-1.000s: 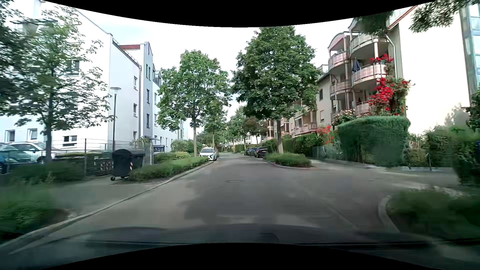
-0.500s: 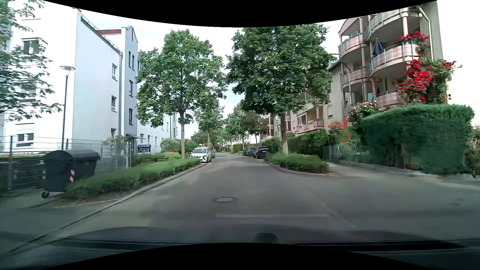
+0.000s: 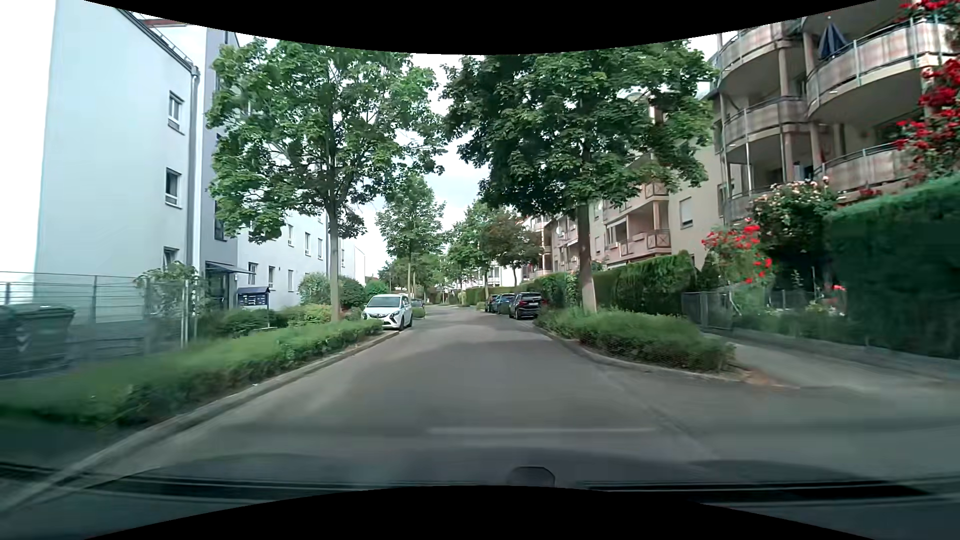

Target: Follow the waypoints while adhering to traffic rules and regulations

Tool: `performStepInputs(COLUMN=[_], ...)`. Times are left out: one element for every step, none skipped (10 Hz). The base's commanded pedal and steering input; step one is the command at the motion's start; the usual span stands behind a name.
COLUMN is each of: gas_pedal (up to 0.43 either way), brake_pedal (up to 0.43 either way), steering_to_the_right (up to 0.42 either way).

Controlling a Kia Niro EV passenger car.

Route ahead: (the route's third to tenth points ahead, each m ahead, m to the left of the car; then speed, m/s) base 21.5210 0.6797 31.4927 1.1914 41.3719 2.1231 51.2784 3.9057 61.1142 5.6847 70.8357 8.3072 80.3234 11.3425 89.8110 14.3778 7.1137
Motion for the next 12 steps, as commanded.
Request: performStepInputs(gas_pedal=[0.157,0.157,0.157,0.157,0.157,0.157,0.157,0.157,0.150,0.150,0.150,0.150], brake_pedal=[0.000,0.000,0.000,0.000,0.000,0.000,0.000,0.000,0.000,0.000,0.000,0.000], steering_to_the_right=[0.000,0.001,0.002,-0.001,-0.002,-0.001,0.001,-0.002,-0.002,0.000,-0.001,-0.004])
